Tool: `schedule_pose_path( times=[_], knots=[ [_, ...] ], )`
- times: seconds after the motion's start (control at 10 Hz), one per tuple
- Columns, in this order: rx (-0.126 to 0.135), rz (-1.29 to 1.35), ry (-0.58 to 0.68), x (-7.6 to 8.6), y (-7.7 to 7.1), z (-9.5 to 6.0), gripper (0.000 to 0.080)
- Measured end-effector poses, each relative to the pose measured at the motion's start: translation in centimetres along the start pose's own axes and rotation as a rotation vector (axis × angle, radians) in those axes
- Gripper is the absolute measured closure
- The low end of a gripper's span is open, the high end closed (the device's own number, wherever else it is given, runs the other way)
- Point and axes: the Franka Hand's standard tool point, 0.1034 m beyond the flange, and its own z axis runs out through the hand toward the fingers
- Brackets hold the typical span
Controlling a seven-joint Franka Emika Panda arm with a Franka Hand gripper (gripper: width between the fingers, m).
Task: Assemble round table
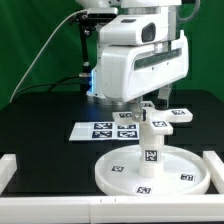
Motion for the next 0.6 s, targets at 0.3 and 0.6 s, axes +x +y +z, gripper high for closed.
schedule_pose_path(
  times=[0.3,0.6],
  knots=[
    [-0.002,0.0,0.002,0.07,0.05,-0.13,0.0579],
    [-0.002,0.02,0.002,0.07,0.05,-0.12,0.0796]
  ],
)
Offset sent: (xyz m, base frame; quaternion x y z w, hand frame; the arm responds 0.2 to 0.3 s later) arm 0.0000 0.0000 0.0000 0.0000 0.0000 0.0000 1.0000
